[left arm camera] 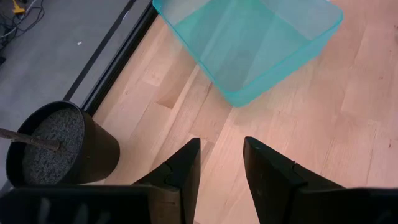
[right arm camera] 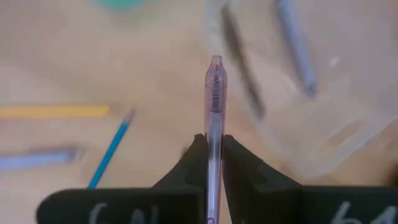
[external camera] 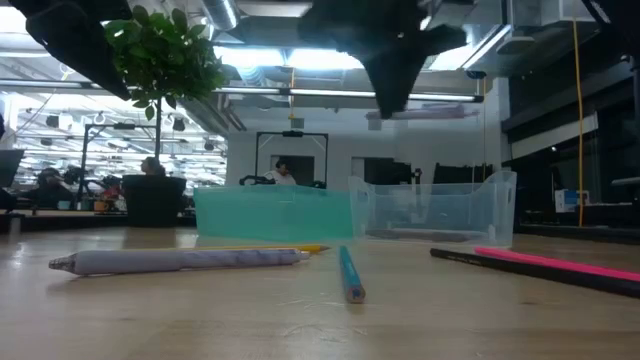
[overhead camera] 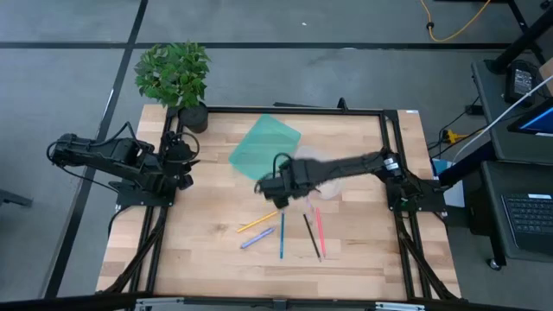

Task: Sort pens & pencils
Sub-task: Put the light purple pen into the transparent bin

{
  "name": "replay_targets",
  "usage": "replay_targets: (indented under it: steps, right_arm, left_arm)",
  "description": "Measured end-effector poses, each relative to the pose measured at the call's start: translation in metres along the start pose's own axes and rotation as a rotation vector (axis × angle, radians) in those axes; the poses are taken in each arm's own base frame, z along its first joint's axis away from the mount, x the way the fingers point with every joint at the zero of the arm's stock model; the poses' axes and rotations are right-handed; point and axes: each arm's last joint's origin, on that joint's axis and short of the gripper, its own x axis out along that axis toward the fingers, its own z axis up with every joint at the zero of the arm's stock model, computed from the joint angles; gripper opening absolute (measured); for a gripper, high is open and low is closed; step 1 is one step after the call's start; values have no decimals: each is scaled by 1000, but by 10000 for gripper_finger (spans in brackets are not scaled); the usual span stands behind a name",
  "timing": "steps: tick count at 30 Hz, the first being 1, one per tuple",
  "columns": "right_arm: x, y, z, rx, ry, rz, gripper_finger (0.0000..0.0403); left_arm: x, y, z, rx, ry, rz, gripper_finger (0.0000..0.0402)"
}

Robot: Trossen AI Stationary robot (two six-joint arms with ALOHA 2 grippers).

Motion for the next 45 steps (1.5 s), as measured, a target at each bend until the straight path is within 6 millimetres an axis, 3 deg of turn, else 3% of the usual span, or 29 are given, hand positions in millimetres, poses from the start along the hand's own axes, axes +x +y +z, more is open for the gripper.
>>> replay_targets:
  steps: [6, 10, 27, 36, 45]
  right_arm:
    - [16, -22, 46, -82, 22, -35, 27]
    - [31, -33, 61, -134, 67, -70, 27]
    - [93, -54, 56, -292, 220, -241, 39]
    - [101, -47, 58, -313, 168, -173, 40]
    - [101, -45, 60, -327, 133, -170, 67]
  left_arm:
    - [0, 0, 0, 0, 0, 0, 115]
    - [0, 0, 0, 0, 1, 1, 115]
    - [0, 0, 0, -1, 3, 2, 115]
    - [0, 0, 0, -3, 2, 1, 115]
    - [0, 0, 0, -3, 2, 1, 115]
